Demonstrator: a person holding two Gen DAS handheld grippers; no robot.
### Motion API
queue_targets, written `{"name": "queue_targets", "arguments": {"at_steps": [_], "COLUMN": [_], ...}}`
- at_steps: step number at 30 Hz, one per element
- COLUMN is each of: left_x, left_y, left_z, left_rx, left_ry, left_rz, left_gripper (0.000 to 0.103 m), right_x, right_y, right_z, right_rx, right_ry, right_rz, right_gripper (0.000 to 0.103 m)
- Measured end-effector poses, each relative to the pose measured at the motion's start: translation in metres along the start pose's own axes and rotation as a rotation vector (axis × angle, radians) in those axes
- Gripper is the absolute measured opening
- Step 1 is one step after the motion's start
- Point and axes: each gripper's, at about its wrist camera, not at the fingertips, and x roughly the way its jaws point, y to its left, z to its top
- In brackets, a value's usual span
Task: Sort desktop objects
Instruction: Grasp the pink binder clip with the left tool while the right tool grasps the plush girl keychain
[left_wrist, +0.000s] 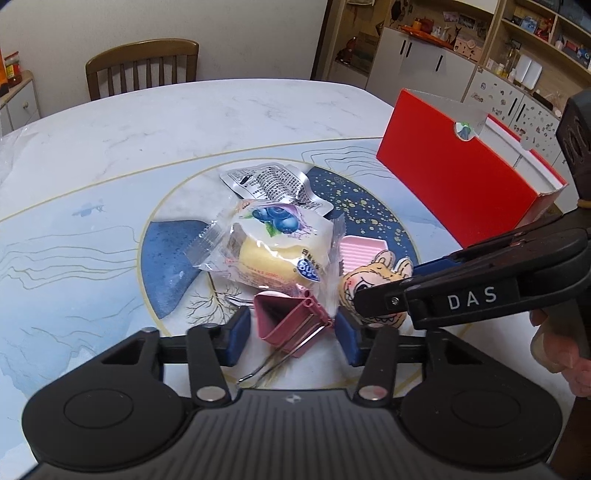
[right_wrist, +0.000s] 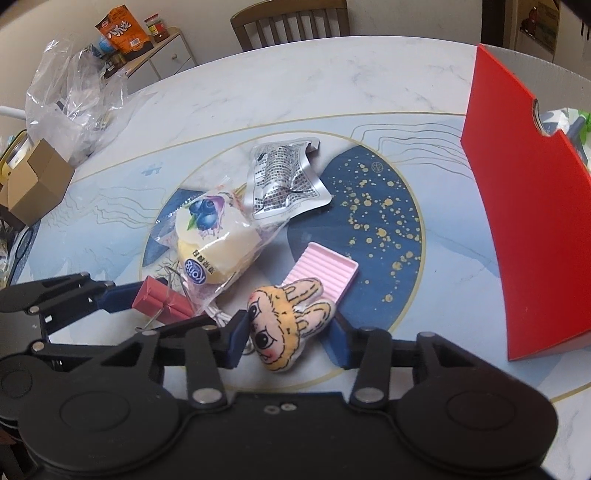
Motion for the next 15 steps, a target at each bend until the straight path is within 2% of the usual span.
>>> {"name": "queue_targets", "arguments": {"at_steps": [4, 9, 15], "left_x": [-0.001, -0.007, -0.015], "left_y": [0.001, 0.002, 0.003], "left_z": [0.000, 0.000, -0.001], "left_rx": [-0.011, -0.016, -0.032], "left_ry": [-0.002, -0.014, -0.024], "left_rz": [-0.012, -0.039, -0.044], "left_gripper": [0.039, 0.030, 0.029], "right_x": [-0.002, -0.007, -0.016], "right_y": [-0.003, -0.005, -0.006], "right_z": [0.001, 0.001, 0.000], "right_rx": [0.025, 0.044, 0.049], "right_ry": [-0.008, -0.027, -0.045], "right_rz": [0.017, 0.023, 0.033], "right_gripper": [0.040, 0.034, 0.025]}}
